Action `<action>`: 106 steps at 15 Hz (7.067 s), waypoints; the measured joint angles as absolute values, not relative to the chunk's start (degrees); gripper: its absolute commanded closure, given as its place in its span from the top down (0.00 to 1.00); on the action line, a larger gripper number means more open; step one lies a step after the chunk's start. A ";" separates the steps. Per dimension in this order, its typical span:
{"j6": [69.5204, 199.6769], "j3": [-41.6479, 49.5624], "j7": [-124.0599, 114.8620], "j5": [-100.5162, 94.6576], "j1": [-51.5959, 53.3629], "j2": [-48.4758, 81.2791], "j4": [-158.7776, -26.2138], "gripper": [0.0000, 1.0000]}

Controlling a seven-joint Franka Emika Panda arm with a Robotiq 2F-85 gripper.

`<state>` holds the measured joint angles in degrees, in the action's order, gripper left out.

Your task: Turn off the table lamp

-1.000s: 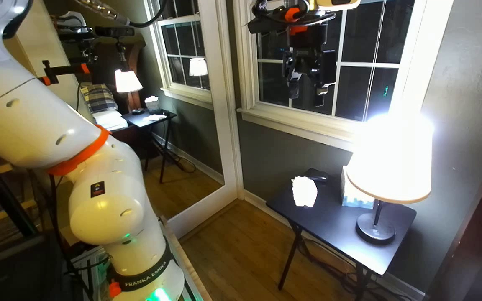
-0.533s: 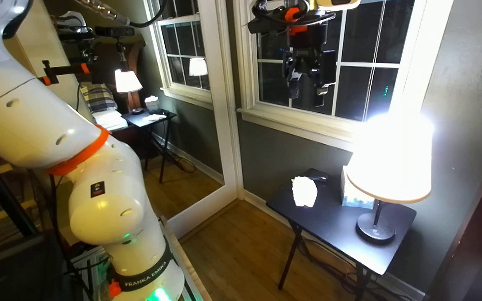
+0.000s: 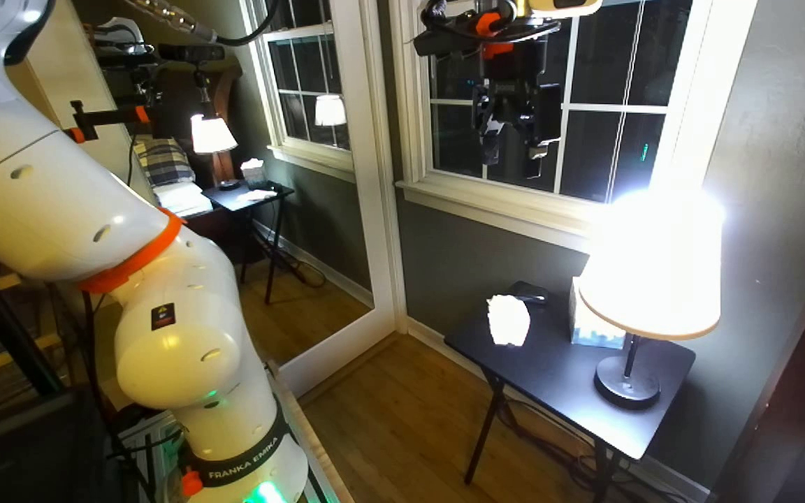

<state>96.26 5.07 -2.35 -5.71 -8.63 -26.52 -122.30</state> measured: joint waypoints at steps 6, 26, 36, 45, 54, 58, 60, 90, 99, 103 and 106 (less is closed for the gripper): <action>96.26 5.07 -2.35 -5.71 -8.63 -26.52 -122.30 1.00; 96.26 5.07 -2.35 -5.71 -8.63 -26.52 -122.29 1.00; 96.26 5.07 -2.35 -5.71 -8.63 -26.52 -122.29 1.00; 96.26 5.07 -2.35 -5.71 -8.63 -26.52 -122.29 1.00; 96.26 5.07 -2.35 -5.71 -8.63 -26.52 -122.29 1.00; 96.26 5.07 -2.35 -5.71 -8.63 -26.52 -122.29 1.00; 96.26 5.07 -2.35 -5.71 -8.63 -26.52 -122.29 1.00; 144.85 -17.43 -59.91 -29.27 -14.18 -19.65 -155.03 1.00; 148.39 -17.71 -80.29 -57.58 -19.40 -7.54 -153.36 1.00; 148.45 -17.72 -80.74 -58.74 -19.98 -5.08 -151.88 1.00; 148.45 -17.73 -80.73 -58.74 -19.98 -5.05 -151.72 1.00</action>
